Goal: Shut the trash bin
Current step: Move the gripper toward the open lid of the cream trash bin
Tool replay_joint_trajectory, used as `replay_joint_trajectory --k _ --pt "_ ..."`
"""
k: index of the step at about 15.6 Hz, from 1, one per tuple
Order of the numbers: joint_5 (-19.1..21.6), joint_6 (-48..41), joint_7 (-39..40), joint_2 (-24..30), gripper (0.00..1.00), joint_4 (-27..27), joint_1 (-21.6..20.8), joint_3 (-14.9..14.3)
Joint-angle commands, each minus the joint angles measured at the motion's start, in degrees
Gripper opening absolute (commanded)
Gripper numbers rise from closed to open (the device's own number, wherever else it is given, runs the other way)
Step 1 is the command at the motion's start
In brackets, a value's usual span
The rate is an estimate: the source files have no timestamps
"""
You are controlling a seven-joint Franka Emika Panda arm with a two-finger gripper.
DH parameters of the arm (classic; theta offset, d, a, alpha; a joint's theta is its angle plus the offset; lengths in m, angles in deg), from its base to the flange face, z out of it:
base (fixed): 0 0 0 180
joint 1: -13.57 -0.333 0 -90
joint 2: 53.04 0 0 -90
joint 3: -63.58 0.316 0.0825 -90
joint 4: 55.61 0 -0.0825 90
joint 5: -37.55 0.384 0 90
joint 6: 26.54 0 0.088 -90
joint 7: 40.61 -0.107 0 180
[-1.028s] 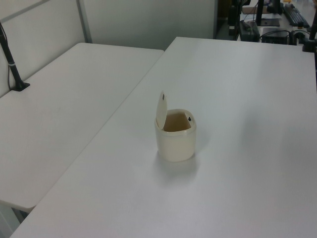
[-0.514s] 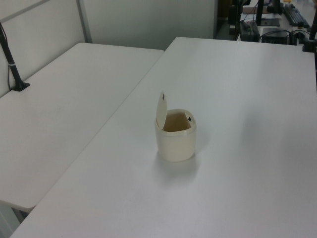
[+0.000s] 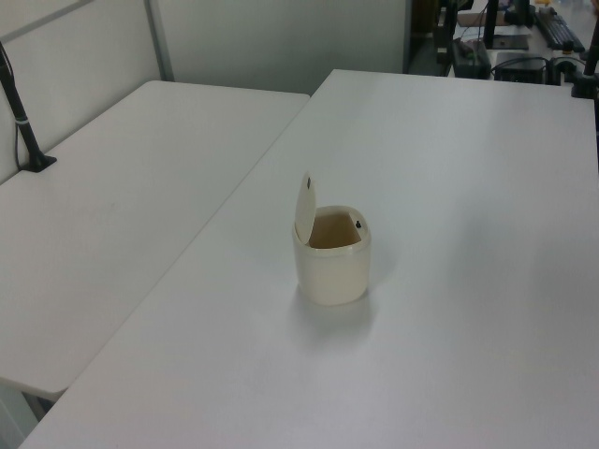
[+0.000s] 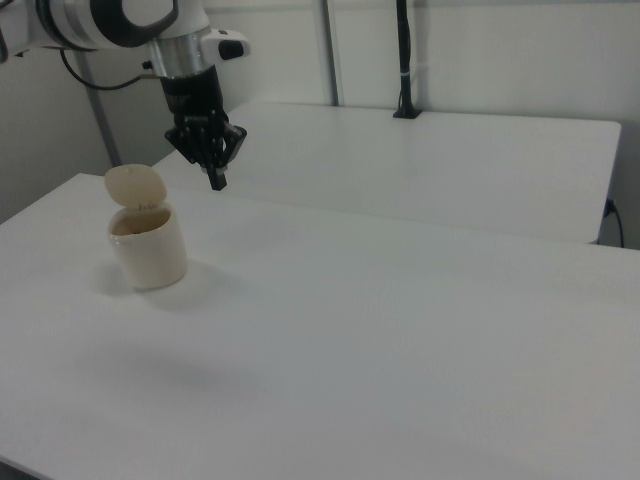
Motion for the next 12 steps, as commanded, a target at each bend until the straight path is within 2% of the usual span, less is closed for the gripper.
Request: replay_joint_trajectory --k 1,3,7,9,12 --pt "0.22 4.44 4.56 0.27 0.0 1.18 -1.01 0.48" --pt "1.09 8.04 5.27 -0.87 0.0 1.18 -1.53 0.75" --pt "2.15 16.04 5.19 -2.89 0.0 1.18 -8.11 1.1" --pt "5.65 22.08 4.66 -3.86 0.0 1.27 -10.66 1.1" --pt "7.95 28.6 4.22 -6.14 0.0 1.27 -13.57 1.19"
